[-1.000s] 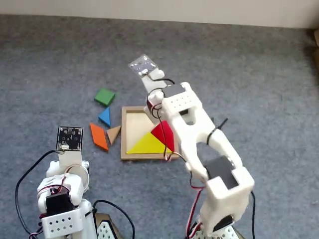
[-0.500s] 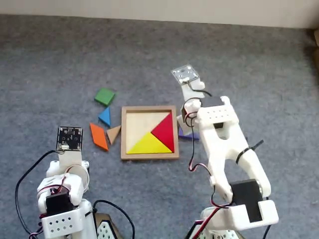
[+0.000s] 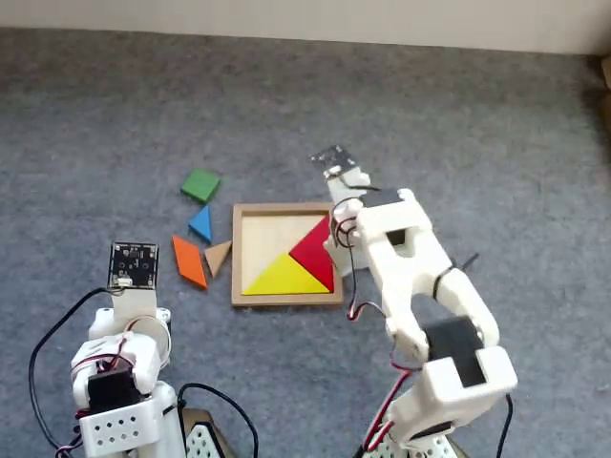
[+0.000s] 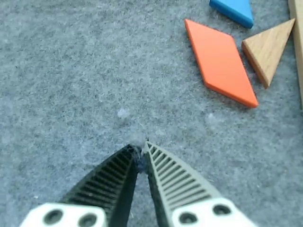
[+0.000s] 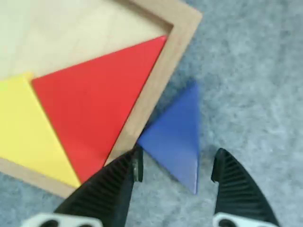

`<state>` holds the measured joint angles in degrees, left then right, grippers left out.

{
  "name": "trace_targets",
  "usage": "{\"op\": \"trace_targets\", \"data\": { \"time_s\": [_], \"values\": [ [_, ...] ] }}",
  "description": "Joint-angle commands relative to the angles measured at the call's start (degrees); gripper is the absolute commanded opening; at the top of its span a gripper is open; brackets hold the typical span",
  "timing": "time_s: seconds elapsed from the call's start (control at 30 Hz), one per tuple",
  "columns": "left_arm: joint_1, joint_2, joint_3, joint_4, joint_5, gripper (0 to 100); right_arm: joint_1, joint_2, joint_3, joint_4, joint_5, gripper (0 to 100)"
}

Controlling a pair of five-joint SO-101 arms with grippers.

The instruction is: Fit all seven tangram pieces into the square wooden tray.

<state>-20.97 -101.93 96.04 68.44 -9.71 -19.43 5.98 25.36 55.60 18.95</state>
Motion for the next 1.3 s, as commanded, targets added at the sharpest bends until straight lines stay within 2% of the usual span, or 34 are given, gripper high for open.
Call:
{"op": "trace_targets", "data": {
  "time_s": [0.0,0.23,0.4,0.63,0.9,1.07,1.27],
  "values": [
    [-0.8,-2.6,1.1,-1.1,-0.2,1,-0.7,2.5,-0.9,-3.6,0.0,23.5],
    [0.0,-2.6,1.1,-1.1,-0.2,1,-0.5,3.0,-0.8,-3.7,0.3,22.1],
    [0.7,-2.6,1.1,-1.1,-0.2,1,-0.3,3.1,-0.8,-3.8,0.4,11.1],
    [0.7,-2.6,1.1,-1.1,-0.2,1,4.0,-0.1,-3.2,-3.4,0.4,1.0],
    [0.0,-2.4,-1.8,-0.4,-0.4,1,6.1,-12.0,-1.5,2.0,0.5,0.5],
    [-3.7,-2.5,-6.3,1.0,-0.5,1,6.1,-20.0,4.4,2.1,0.5,0.5],
    [-1.5,-2.3,-11.5,1.4,-0.5,1,6.1,-28.5,10.1,2.1,0.4,0.5]
  ]
}}
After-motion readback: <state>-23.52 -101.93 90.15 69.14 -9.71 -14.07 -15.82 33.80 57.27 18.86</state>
